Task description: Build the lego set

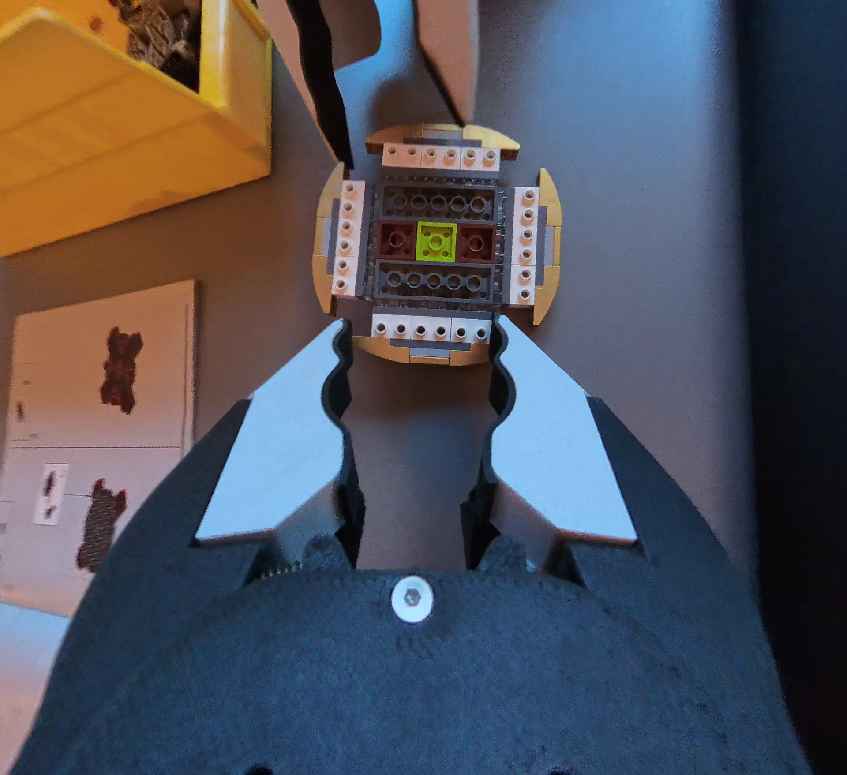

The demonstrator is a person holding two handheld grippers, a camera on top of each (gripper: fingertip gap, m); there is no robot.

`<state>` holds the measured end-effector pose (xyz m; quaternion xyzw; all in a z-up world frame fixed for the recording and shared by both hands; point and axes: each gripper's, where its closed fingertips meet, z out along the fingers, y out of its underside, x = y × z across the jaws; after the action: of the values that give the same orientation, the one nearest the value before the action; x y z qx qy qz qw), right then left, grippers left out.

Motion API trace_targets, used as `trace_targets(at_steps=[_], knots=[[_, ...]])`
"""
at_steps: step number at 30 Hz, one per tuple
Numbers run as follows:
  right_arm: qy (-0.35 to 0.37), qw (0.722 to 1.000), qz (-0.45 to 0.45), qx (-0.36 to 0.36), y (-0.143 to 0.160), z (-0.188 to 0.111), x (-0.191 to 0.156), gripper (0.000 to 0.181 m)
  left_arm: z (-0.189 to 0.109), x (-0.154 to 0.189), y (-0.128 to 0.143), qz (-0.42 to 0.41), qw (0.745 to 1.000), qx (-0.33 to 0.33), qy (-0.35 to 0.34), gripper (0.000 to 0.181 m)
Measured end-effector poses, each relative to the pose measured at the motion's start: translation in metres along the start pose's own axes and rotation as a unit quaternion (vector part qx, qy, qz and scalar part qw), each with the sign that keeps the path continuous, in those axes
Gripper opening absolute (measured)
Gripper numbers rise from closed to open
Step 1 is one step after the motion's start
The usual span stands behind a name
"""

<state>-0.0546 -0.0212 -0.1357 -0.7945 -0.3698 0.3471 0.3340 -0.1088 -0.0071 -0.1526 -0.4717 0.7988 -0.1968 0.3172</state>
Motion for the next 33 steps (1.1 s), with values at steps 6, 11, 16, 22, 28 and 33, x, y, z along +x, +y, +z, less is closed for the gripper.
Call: trace_targets(at_steps=[6,11,16,22,28,33], knots=[[-0.084,0.991,0.097,-0.026,0.010,0.009,-0.015,0.030,0.000,-0.001,-0.003,0.023,1.000,0.004,-0.019,0.059],[-0.137,0.976,0.168,0.011,-0.006,0.004,-0.021,0.015,0.001,-0.003,-0.002,-0.028,0.999,0.027,-0.001,0.059],[-0.139,0.974,0.178,0.004,-0.003,0.001,-0.019,0.013,-0.008,-0.011,-0.010,-0.127,0.988,0.087,0.035,0.055],[-0.132,0.988,0.079,0.012,-0.010,-0.003,-0.025,0.011,-0.019,-0.017,-0.029,-0.290,0.925,0.189,0.155,0.076],[-0.124,0.991,0.041,0.039,-0.023,-0.007,-0.028,0.009,-0.011,-0.006,-0.050,-0.316,0.899,0.195,0.231,0.053],[-0.126,0.987,0.061,0.081,-0.036,-0.014,-0.024,0.009,-0.006,-0.004,-0.066,-0.330,0.887,0.207,0.249,0.009]])
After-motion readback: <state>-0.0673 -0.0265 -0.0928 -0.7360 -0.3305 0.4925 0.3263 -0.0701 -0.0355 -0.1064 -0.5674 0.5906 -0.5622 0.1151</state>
